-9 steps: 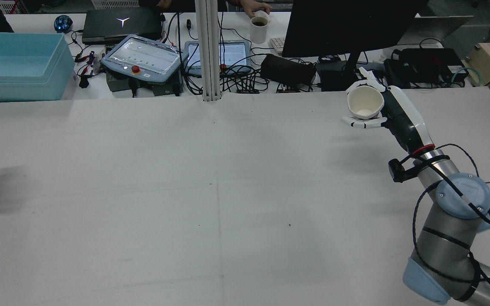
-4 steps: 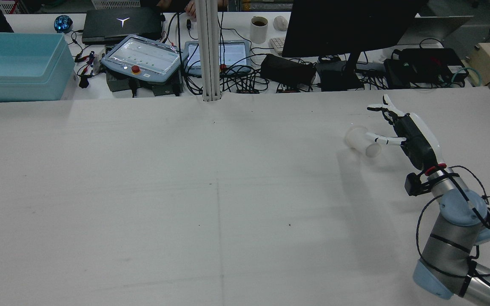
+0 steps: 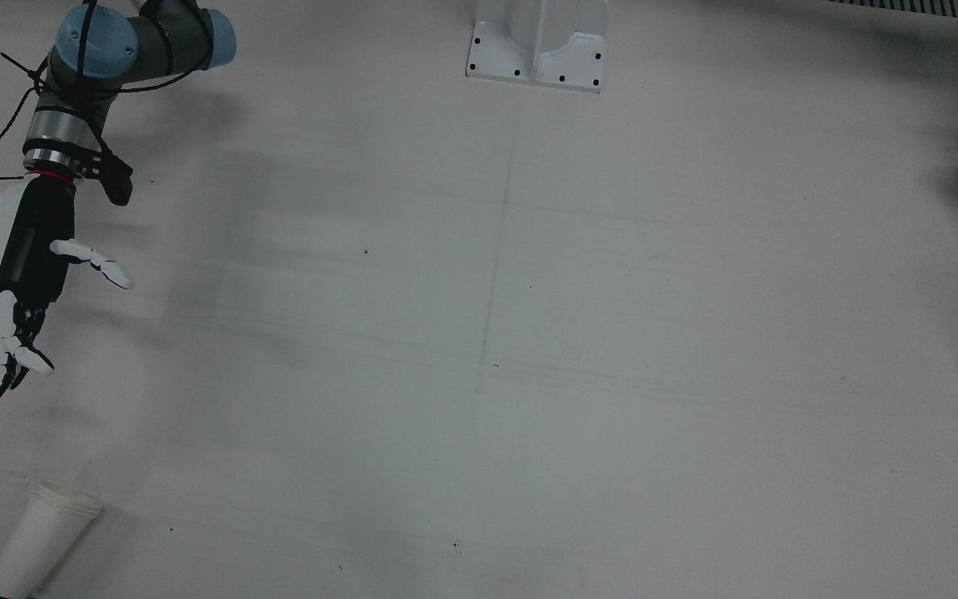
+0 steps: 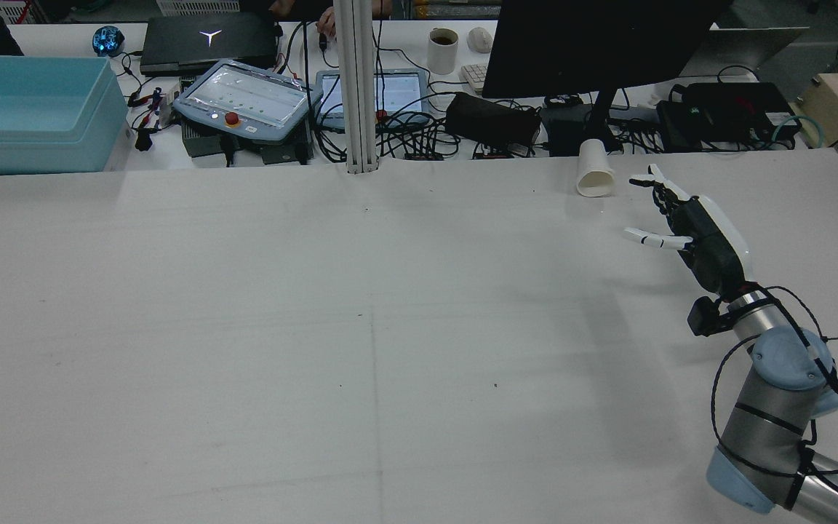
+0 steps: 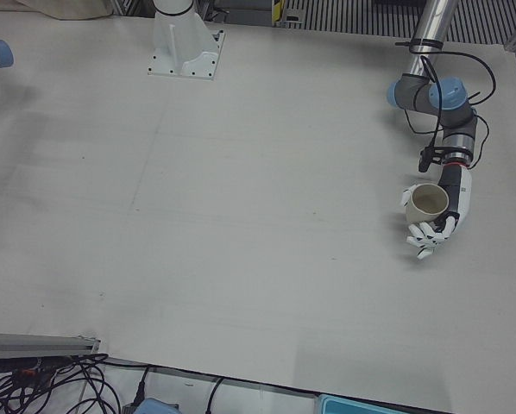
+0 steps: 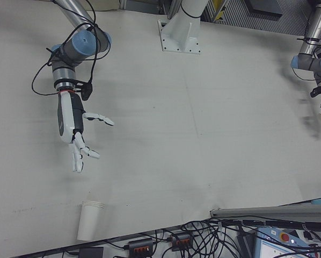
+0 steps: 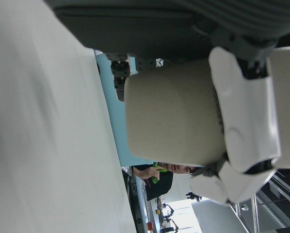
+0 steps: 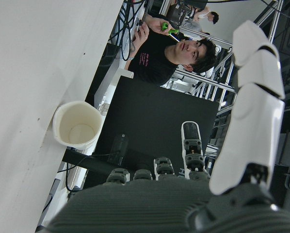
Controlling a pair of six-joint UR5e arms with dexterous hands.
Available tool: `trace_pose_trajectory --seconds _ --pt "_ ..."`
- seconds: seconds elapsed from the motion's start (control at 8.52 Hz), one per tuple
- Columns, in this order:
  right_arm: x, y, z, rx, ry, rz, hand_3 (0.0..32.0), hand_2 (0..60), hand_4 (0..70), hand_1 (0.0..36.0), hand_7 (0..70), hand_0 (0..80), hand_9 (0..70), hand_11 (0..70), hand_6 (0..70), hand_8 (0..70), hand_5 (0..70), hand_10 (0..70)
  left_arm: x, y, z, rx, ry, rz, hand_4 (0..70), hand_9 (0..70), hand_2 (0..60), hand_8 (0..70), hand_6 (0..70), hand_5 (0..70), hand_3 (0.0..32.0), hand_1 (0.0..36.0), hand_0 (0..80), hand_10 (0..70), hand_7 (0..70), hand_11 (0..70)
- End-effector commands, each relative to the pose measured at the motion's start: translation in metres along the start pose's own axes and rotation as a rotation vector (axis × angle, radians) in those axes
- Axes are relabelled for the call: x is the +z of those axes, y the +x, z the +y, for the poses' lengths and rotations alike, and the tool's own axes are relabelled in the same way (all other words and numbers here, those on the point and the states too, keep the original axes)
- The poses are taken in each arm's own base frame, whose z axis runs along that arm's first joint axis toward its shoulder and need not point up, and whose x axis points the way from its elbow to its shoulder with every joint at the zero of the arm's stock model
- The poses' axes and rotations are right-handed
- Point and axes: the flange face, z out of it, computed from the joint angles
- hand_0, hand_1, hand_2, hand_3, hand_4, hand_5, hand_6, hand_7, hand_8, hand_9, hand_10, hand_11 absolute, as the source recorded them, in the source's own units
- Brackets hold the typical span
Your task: Pour water
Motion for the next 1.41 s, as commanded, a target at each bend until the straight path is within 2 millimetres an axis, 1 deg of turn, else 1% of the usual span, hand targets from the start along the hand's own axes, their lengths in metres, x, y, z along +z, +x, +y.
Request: trace_pose_trajectory --seconds 0.0,0.12,0.23,0.35,0.59,0.82,0.94,1.06,1.29 --pt "0.003 -0.007 0.019 0.037 -0.031 -0.012 0.0 16.3 11.3 21.7 5.4 53.2 0.0 3.7 6.5 0.3 27.9 1.1 -0.024 0.008 -0.031 0.030 0.022 0.016 12.7 35.0 60.0 24.0 33.1 70.0 0.0 36.0 51.4 10.9 45.7 18.3" --pt "0.003 -0.007 0.019 0.038 -0.030 -0.014 0.0 16.2 10.1 21.7 5.3 53.1 0.0 3.6 6.4 0.2 27.7 1.0 -0.032 0.008 -0.044 0.067 -0.003 0.025 10.9 27.1 60.0 18.2 27.8 70.0 0.0 36.0 51.5 10.8 39.6 18.2" --pt "0.003 -0.006 0.018 0.037 -0.029 -0.012 0.0 16.1 9.9 21.8 5.3 53.2 0.0 3.6 6.4 0.2 27.8 1.0 -0.033 0.008 -0.046 0.082 -0.014 0.026 11.4 24.0 60.0 16.1 25.4 70.0 0.0 36.0 53.4 10.8 35.6 18.4" --pt "0.002 -0.006 0.018 0.036 -0.029 -0.010 0.0 16.1 9.6 21.8 4.7 53.3 0.0 3.5 6.3 0.2 27.7 0.9 -0.033 0.006 -0.045 0.075 -0.021 0.024 12.2 24.0 60.0 16.2 24.8 70.0 0.0 36.0 54.7 11.2 33.9 19.1" --pt "0.001 -0.005 0.018 0.035 -0.030 -0.004 0.0 16.1 9.4 22.1 4.8 53.5 0.0 3.4 6.2 0.2 27.6 0.8 -0.031 0.000 -0.045 0.092 -0.021 0.009 14.1 24.3 60.0 16.8 25.6 70.0 0.0 36.0 58.3 11.7 33.7 20.1" --pt "0.000 0.000 0.020 0.035 -0.033 0.006 0.0 16.3 9.6 22.3 5.4 53.5 0.0 3.4 6.4 0.2 28.3 0.8 -0.035 -0.012 -0.050 0.128 -0.016 -0.025 12.8 24.3 60.0 16.6 24.6 70.0 0.0 36.0 57.2 11.7 33.2 19.9" --pt "-0.001 0.002 0.020 0.034 -0.033 0.011 0.0 16.1 9.6 22.3 5.7 53.7 0.0 3.4 6.4 0.2 28.3 0.8 -0.037 -0.019 -0.052 0.123 -0.016 -0.045 13.3 24.2 60.0 16.5 24.8 70.0 0.0 36.0 56.6 11.7 33.1 19.8" --pt "-0.002 0.004 0.021 0.033 -0.033 0.015 0.0 16.4 9.6 22.4 5.9 53.7 0.0 3.4 6.5 0.3 28.4 0.8 -0.034 -0.025 -0.050 0.119 -0.022 -0.055 13.8 23.7 60.0 16.2 24.5 70.0 0.0 36.0 55.8 11.7 32.8 19.7" --pt "-0.002 0.004 0.021 0.033 -0.033 0.015 0.0 16.2 9.4 22.6 6.0 53.9 0.0 3.3 6.4 0.2 28.9 0.7 -0.029 -0.031 -0.056 0.119 -0.012 -0.060 14.1 23.8 60.0 16.1 24.1 70.0 0.0 36.0 55.5 11.6 32.7 19.5"
